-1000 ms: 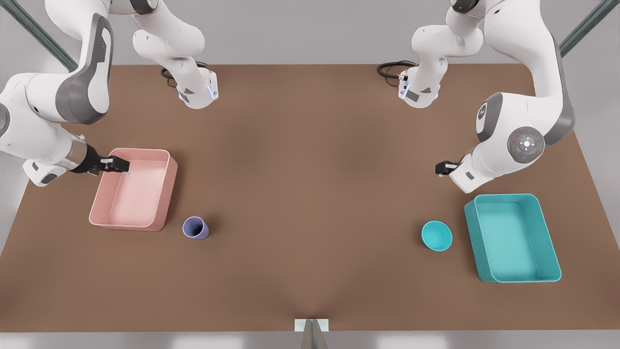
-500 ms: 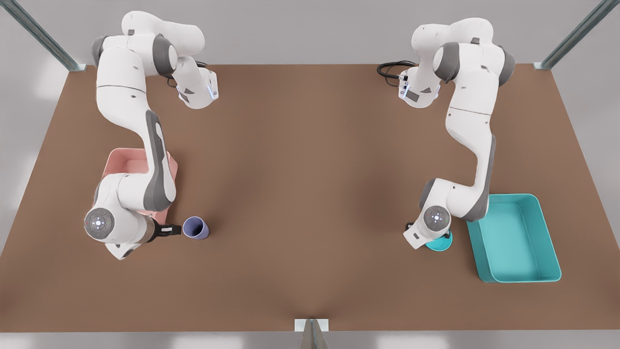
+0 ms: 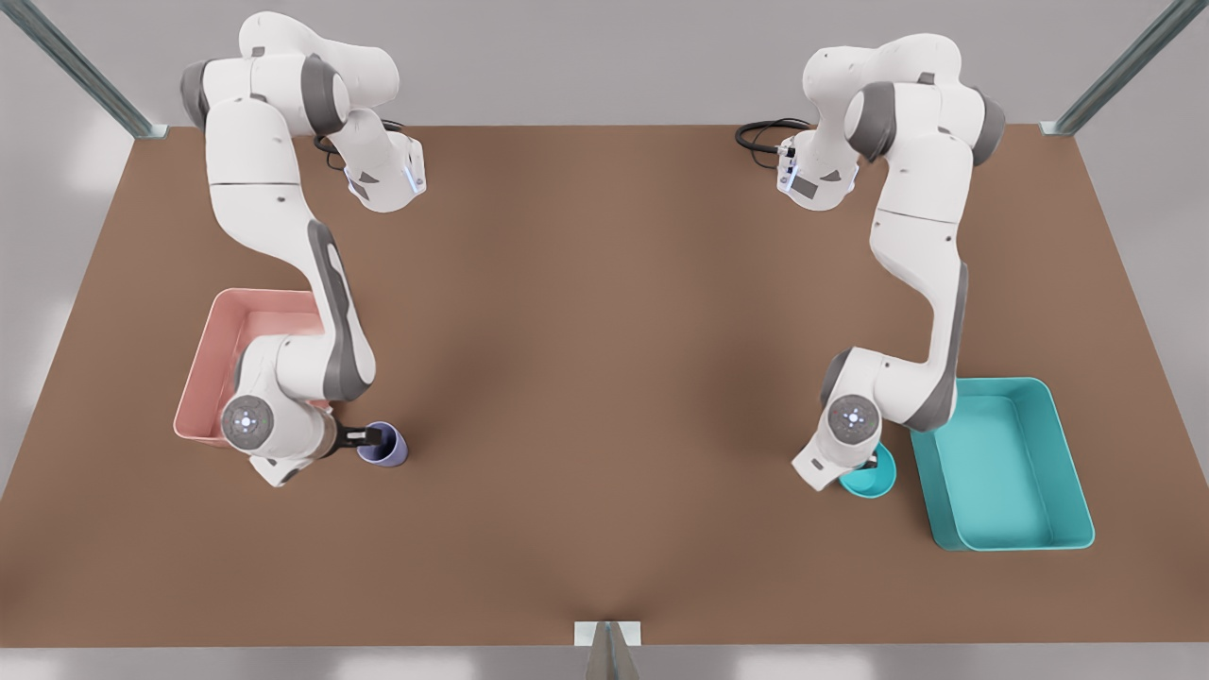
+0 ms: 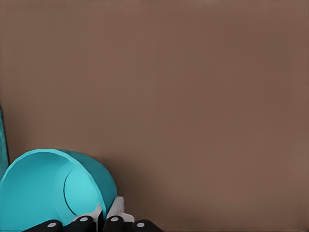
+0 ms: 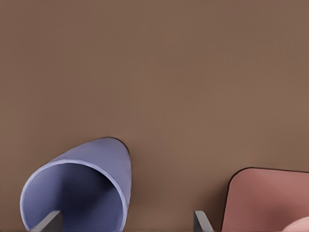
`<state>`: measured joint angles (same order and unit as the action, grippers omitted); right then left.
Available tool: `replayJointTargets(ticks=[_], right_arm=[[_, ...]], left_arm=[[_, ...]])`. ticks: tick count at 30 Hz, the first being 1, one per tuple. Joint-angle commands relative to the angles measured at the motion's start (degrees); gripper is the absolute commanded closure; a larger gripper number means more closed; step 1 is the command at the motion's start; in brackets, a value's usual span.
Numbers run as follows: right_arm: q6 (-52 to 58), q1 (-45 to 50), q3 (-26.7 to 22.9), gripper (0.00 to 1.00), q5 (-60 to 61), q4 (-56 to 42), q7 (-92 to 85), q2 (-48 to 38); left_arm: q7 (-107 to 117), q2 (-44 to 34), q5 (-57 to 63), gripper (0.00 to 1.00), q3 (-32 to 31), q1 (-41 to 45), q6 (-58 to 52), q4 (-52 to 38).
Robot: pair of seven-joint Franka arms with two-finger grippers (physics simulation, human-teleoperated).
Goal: Put the bowls and cups in different boxes
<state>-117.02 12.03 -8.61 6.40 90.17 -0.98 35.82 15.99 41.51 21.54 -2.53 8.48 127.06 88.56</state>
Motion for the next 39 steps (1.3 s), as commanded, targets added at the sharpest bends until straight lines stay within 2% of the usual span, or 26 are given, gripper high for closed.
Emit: replayJointTargets(ticks=[1, 3, 4, 7, 9, 10, 11, 12, 13, 17, 18, 19, 20, 22, 24, 26, 28, 30, 34, 37, 39], right_arm=[[-2.8, 0.0, 0.0, 0.00, 0.1, 0.1, 1.2, 0.6], [-3.3, -0.3, 0.0, 0.00, 0.1, 0.0, 1.2, 1.4], [-3.9, -0.5, 0.0, 0.00, 0.1, 0.0, 1.2, 1.8], [-4.3, -0.5, 0.0, 0.00, 0.5, 0.0, 1.2, 2.4], [-4.4, -0.4, 0.0, 0.02, 0.5, 0.0, 1.2, 3.0], [-4.4, -0.3, 0.0, 0.08, 0.5, 0.0, 1.2, 3.1], [-4.4, -0.2, 0.0, 0.24, 0.5, 0.0, 1.2, 3.1], [-4.3, -0.2, 0.0, 0.45, 0.5, 0.0, 1.2, 3.1], [-4.3, 0.0, 0.0, 0.55, 0.5, 0.0, 1.2, 3.2], [-3.9, 0.5, 0.0, 0.72, 0.5, -0.3, 2.5, 3.9], [-3.6, 0.7, 0.0, 0.79, 0.5, -0.3, 2.5, 3.8], [-3.6, 0.8, 0.0, 0.79, 0.4, -0.3, 2.4, 3.8], [-3.6, 0.8, 0.0, 0.79, 0.4, -0.3, 2.3, 3.8], [-2.6, 0.6, 0.0, 0.79, 0.5, -0.6, 1.7, 2.4], [2.1, 0.4, 0.0, 0.79, 0.5, -0.5, 1.5, -1.5], [9.8, -1.4, -0.2, 0.79, 0.5, 0.7, -0.4, -7.2], [14.1, -6.0, -0.3, 0.79, 0.5, 2.8, -9.0, -12.8], [17.2, -9.9, -0.8, 0.79, -0.5, 4.1, -16.2, -16.2], [16.6, -16.5, -0.8, 0.79, -3.4, 3.9, -23.7, -15.4], [11.1, -19.6, -0.8, 0.79, -3.7, 4.5, -26.6, -12.4], [4.4, -19.6, -0.7, 0.79, -3.6, 8.5, -26.7, -12.4]], left_arm=[[2.6, -3.2, -0.7, 0.79, 0.1, 0.0, -4.7, -0.1], [2.6, -10.8, -4.0, 0.79, 1.3, -1.0, -12.8, -0.1], [2.5, -13.1, -4.2, 0.79, 1.4, -4.4, -15.0, -0.2], [-0.4, -11.8, -8.4, 0.79, 1.7, -16.7, -13.3, -1.1], [-4.5, -9.6, -8.3, 0.79, 1.7, -19.6, -11.4, -1.1], [-4.5, -7.7, -8.2, 0.79, 1.9, -20.1, -8.7, -0.9], [-4.4, -5.7, -8.2, 0.79, 2.1, -20.1, -6.7, -0.9], [-4.5, -3.3, -8.2, 0.79, 2.2, -21.2, -3.1, -0.8], [-4.6, -1.7, -8.0, 0.79, 2.2, -21.9, -0.9, -0.9], [-5.8, 2.0, -8.0, 0.79, 2.2, -23.2, 3.3, -1.1], [-5.9, 1.9, -8.0, 0.33, 2.2, -23.2, 3.2, -1.1], [-5.8, 1.7, -8.2, 0.01, 2.2, -23.2, 3.2, -1.1], [-5.7, 0.3, -8.4, 0.00, 2.2, -22.8, 2.5, -1.0], [-5.7, -11.3, -8.9, 0.00, 2.2, -20.1, -15.4, -0.8], [-5.8, -21.0, -14.7, 0.00, 2.0, -13.4, -28.8, -0.6], [-8.9, -27.6, -19.9, 0.00, -0.8, -7.3, -36.2, -0.5], [-9.6, -31.6, -20.0, 0.00, -2.2, -5.4, -38.6, -0.8], [-9.1, -30.4, -19.7, 0.00, -4.0, -5.6, -42.0, -2.8], [-9.2, -30.0, -19.4, 0.00, -4.1, -5.2, -40.2, -2.7], [-9.2, -29.9, -19.4, 0.00, -4.1, -5.6, -40.3, -2.6], [-9.2, -29.8, -19.4, 0.00, -4.1, -5.6, -40.1, -2.6]])
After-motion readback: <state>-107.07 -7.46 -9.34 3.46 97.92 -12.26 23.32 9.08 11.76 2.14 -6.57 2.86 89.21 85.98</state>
